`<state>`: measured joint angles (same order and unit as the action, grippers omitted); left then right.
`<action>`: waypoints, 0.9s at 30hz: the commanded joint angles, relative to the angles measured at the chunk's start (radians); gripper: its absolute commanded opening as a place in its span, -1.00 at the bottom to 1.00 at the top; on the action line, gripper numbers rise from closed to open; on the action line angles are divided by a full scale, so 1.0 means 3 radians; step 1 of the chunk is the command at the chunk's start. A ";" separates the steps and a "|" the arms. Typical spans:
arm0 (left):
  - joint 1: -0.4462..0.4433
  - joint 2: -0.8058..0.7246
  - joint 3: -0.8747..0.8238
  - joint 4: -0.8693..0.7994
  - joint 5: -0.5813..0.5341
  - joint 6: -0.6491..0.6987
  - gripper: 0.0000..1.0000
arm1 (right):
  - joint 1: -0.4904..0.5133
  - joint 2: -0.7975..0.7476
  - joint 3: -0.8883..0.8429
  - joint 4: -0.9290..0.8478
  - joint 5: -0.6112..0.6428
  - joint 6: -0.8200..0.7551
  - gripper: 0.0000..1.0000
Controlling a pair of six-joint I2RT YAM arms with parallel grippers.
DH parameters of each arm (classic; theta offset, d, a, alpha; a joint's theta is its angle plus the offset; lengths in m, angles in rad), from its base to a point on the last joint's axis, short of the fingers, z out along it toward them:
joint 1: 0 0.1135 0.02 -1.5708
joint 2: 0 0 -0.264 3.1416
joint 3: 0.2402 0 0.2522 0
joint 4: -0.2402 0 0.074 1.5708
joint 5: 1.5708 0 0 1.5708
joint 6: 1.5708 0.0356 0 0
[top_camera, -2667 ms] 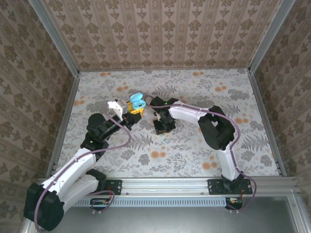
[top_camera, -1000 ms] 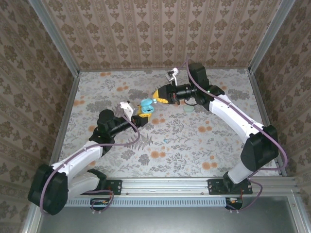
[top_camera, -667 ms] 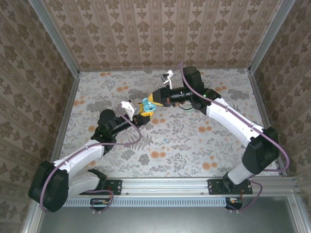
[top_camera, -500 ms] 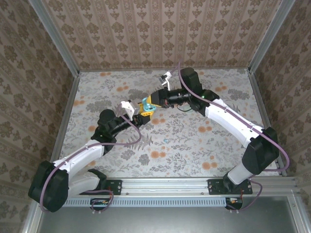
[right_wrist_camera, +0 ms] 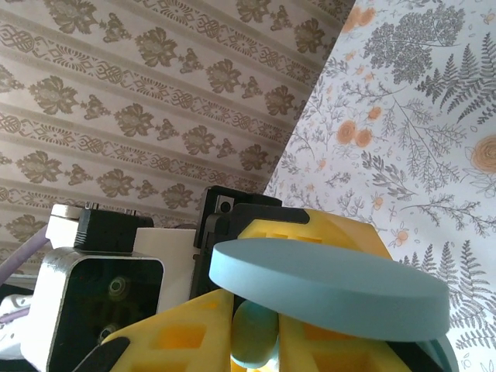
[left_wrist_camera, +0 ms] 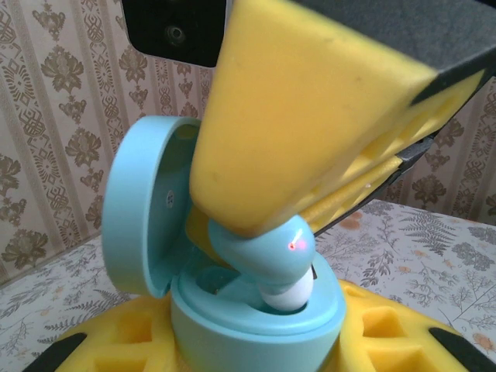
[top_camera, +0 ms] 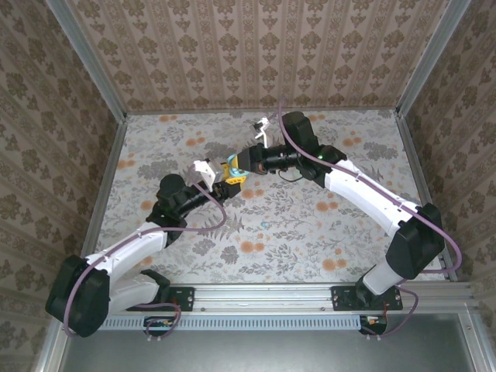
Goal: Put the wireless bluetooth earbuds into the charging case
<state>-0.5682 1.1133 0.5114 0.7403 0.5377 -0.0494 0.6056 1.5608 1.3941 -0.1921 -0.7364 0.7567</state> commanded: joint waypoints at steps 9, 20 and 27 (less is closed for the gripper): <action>-0.0013 -0.0004 0.0106 0.0228 -0.0079 -0.0051 -0.46 | 0.0133 0.0014 0.0018 0.0010 0.0253 0.0050 -0.59; -0.0013 -0.0040 0.0090 0.0340 -0.0162 -0.0086 -0.46 | 0.0170 -0.0034 0.0033 -0.0289 0.0612 -0.0173 -0.48; -0.0013 -0.0034 0.0100 0.0344 -0.0164 -0.0096 -0.47 | 0.0173 -0.0058 0.0146 -0.0501 0.0740 -0.0318 -0.38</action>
<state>-0.5690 1.1137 0.5110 0.7345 0.4923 -0.0528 0.6529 1.5520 1.4181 -0.2333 -0.5632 0.6991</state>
